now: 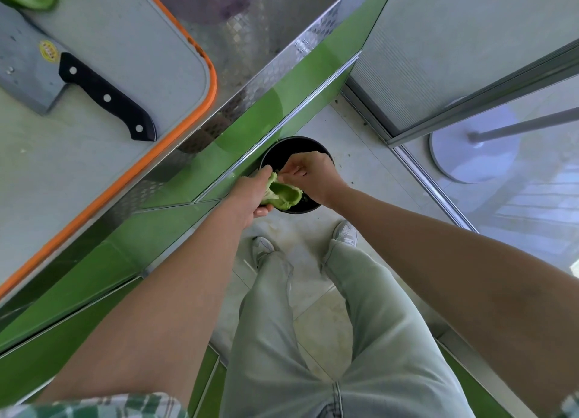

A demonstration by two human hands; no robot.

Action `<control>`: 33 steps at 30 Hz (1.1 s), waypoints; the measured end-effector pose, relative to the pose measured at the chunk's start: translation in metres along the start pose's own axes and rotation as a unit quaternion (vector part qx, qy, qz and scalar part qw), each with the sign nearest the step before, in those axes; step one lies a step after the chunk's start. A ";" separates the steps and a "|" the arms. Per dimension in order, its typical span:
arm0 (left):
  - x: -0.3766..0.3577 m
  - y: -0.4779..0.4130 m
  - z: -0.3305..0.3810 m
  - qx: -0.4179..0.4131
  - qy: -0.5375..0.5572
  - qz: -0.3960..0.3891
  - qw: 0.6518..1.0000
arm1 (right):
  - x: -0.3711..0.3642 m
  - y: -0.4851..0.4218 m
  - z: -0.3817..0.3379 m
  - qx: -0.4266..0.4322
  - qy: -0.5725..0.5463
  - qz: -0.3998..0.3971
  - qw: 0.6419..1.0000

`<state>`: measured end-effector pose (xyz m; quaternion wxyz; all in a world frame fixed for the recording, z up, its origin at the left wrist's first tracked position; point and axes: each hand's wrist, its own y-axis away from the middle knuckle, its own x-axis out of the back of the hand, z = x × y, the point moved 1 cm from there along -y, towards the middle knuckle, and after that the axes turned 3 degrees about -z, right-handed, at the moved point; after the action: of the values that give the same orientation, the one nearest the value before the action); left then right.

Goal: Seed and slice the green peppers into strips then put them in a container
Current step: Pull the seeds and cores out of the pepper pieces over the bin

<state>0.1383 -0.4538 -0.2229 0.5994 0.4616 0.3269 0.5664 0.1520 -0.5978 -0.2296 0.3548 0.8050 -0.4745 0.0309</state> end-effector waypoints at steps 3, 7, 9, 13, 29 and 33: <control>0.004 -0.001 -0.003 -0.003 0.013 0.010 1.000 | 0.002 -0.004 0.005 -0.045 0.034 0.012 0.998; 0.007 -0.001 -0.003 -0.002 0.036 0.023 0.999 | 0.007 -0.001 0.009 -0.053 -0.003 0.016 0.998; 0.005 0.000 -0.001 -0.006 0.032 0.010 0.999 | 0.004 -0.001 0.002 -0.025 -0.028 0.001 0.999; 0.002 0.001 -0.001 -0.017 0.029 0.000 0.999 | 0.001 -0.007 0.000 -0.048 0.039 0.007 0.998; 0.012 0.011 0.002 -0.029 0.023 0.007 0.999 | 0.008 0.002 -0.005 -0.023 0.032 -0.031 0.999; 0.011 0.015 0.002 -0.027 0.016 0.014 0.999 | 0.008 0.002 -0.006 -0.083 -0.032 -0.008 0.996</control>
<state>0.1360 -0.4440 -0.2070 0.5979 0.4407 0.3145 0.5910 0.1566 -0.6008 -0.2214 0.4053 0.7774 -0.4797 -0.0368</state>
